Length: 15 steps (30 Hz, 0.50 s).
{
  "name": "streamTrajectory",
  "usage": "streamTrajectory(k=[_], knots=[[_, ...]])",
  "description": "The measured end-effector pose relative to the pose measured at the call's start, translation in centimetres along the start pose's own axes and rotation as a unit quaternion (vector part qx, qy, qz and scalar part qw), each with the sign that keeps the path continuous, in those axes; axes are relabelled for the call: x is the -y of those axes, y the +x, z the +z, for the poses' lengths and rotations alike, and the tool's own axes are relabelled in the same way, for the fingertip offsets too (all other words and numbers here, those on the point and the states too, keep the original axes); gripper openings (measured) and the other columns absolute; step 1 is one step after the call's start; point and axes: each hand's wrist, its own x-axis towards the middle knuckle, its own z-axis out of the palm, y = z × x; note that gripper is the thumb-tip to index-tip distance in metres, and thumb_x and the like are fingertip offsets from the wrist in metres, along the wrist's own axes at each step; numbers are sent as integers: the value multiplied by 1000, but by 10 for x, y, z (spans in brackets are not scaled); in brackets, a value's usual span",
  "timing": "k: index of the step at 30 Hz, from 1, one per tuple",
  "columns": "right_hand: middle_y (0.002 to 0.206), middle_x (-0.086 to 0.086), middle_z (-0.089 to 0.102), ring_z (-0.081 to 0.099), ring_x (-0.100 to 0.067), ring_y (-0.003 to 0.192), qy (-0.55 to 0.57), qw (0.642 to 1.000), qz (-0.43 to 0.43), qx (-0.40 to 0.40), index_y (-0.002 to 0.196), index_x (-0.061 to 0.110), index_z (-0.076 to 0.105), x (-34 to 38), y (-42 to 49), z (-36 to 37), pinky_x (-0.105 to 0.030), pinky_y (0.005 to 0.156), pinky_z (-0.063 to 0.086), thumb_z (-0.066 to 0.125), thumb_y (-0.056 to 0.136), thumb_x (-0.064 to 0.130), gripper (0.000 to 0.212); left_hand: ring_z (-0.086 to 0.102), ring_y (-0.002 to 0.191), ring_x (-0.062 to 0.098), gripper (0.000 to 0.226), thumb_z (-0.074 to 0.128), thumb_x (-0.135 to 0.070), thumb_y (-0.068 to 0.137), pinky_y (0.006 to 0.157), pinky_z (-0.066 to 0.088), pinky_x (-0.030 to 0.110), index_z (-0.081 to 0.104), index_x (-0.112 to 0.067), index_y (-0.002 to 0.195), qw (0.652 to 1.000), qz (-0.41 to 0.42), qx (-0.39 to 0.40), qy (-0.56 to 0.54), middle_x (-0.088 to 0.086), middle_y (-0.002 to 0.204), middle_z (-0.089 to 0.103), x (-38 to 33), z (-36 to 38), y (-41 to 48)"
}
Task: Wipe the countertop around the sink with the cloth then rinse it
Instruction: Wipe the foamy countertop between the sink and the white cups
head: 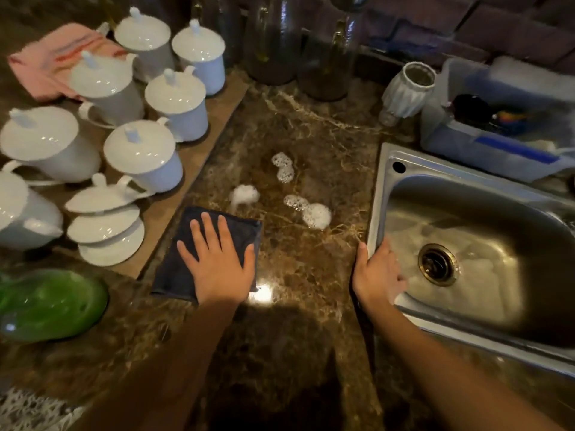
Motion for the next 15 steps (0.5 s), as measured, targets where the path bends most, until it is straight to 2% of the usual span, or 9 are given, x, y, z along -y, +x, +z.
streamTrajectory(k=[3, 7, 10, 15], knots=[[139, -12, 48, 44, -31, 127, -7, 1000, 2, -6, 149, 17, 23, 0, 0, 1, -50, 102, 31, 25, 100, 51, 59, 13, 146, 39, 79, 19, -55, 91, 112, 6, 63, 24, -5, 151, 999, 52, -13, 11, 21, 159, 17, -4, -1, 35], [143, -9, 45, 42, -29, 130, -13, 1000, -2, -3, 152, 18, 18, 0, 0, 2, -50, 102, 30, 22, 101, 51, 61, 4, 148, 36, 76, 23, -54, 93, 114, 1, 61, 18, -8, 153, 996, 88, -12, 12, 17, 161, 8, -11, -1, 70], [144, -9, 44, 42, -29, 130, -10, 1000, -3, -2, 152, 18, 17, 0, 1, 1, -50, 102, 30, 21, 100, 51, 61, 2, 148, 35, 74, 24, -54, 95, 115, 0, 60, 17, -9, 153, 996, 93, -11, 9, 16, 161, 6, -11, -2, 72], [147, -10, 41, 39, -29, 133, 11, 1000, -16, 7, 153, 20, 16, 0, -4, -3, -51, 104, 28, 25, 98, 59, 68, 3, 149, 34, 80, 13, -57, 88, 115, 2, 59, 17, -10, 153, 995, 94, -7, 6, 15, 162, 7, -4, -5, 48]])
